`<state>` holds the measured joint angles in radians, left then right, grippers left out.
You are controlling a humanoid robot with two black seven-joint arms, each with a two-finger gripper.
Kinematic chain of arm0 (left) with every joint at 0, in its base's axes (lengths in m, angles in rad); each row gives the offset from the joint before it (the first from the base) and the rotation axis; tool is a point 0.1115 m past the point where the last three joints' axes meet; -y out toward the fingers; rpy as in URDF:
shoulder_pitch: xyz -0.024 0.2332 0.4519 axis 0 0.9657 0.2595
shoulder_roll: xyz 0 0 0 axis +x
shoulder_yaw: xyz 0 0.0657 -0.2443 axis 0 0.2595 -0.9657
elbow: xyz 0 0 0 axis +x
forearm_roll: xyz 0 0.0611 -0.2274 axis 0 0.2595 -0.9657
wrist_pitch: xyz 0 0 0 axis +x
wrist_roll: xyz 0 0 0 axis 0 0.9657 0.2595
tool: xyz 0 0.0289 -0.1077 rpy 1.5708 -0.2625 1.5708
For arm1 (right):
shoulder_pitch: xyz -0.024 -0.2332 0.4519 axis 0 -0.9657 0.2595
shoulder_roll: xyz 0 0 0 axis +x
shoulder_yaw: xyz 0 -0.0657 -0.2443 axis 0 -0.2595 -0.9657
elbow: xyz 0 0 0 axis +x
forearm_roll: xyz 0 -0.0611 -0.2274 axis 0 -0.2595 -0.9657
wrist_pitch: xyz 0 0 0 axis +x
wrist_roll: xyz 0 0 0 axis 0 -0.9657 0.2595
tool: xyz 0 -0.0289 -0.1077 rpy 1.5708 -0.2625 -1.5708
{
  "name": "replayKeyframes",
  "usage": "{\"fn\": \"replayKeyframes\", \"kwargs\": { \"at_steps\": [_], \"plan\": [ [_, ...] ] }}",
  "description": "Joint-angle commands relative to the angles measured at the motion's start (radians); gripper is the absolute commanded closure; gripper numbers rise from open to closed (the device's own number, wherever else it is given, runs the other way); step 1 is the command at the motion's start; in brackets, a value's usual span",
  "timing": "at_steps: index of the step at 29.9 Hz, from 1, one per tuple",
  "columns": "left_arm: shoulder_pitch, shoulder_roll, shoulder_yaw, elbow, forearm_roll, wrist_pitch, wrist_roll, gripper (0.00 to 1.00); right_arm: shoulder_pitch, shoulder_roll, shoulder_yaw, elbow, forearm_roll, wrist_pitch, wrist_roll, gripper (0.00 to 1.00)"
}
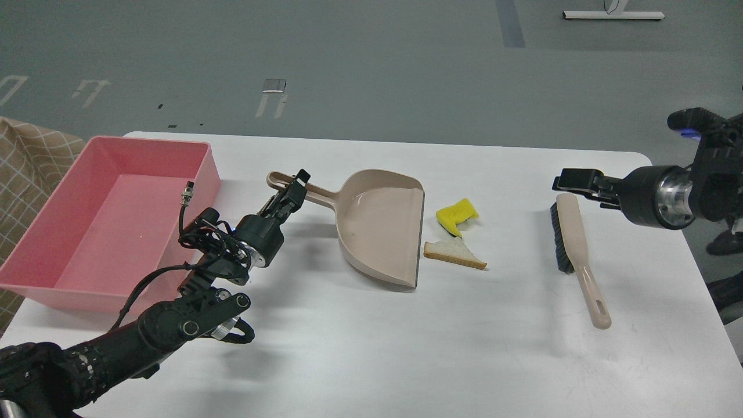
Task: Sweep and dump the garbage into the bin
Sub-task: 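Reach the right gripper down and grasp the wooden brush handle, then sweep the yellow sponge and stick into the dustpan with the brush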
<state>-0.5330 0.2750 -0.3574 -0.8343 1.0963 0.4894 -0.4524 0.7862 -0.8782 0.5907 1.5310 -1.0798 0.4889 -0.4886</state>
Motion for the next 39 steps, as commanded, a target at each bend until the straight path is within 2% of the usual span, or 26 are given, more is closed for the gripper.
{"fn": "replayKeyframes", "kwargs": {
  "at_steps": [1,5,14,22,26,28,33,35,39],
  "plan": [
    [-0.002,-0.002,0.012,0.0,-0.001,-0.001,0.0,1.0,-0.048,-0.042,-0.006,0.046,-0.008,0.0,0.0,0.01],
    [-0.004,0.0,0.012,0.0,0.0,-0.001,0.0,1.0,-0.11,-0.067,-0.006,0.057,-0.008,0.0,0.0,0.06],
    [-0.013,-0.002,0.012,0.0,-0.001,-0.001,0.0,1.0,-0.202,-0.067,-0.017,0.081,-0.083,0.0,0.0,0.08],
    [-0.013,-0.002,0.014,0.0,-0.001,-0.001,0.0,1.0,-0.22,-0.054,-0.019,0.081,-0.081,0.0,0.0,0.19],
    [-0.013,0.0,0.014,0.0,-0.001,-0.001,0.0,1.0,-0.222,-0.044,-0.022,0.081,-0.081,0.0,0.0,0.27],
    [-0.013,0.0,0.014,0.0,-0.001,-0.001,0.0,1.0,-0.223,-0.044,-0.022,0.08,-0.083,0.0,0.0,0.4],
    [-0.013,-0.003,0.014,0.0,-0.001,-0.001,0.0,1.0,-0.223,-0.044,-0.022,0.08,-0.081,0.0,0.0,0.45],
    [-0.013,-0.007,0.014,0.0,-0.001,-0.001,0.0,1.0,-0.223,-0.044,-0.023,0.08,-0.081,0.0,0.0,0.55],
    [-0.013,-0.007,0.014,0.0,-0.001,-0.001,0.0,1.0,-0.225,-0.044,-0.032,0.078,-0.081,0.0,0.0,0.57]
  ]
}}
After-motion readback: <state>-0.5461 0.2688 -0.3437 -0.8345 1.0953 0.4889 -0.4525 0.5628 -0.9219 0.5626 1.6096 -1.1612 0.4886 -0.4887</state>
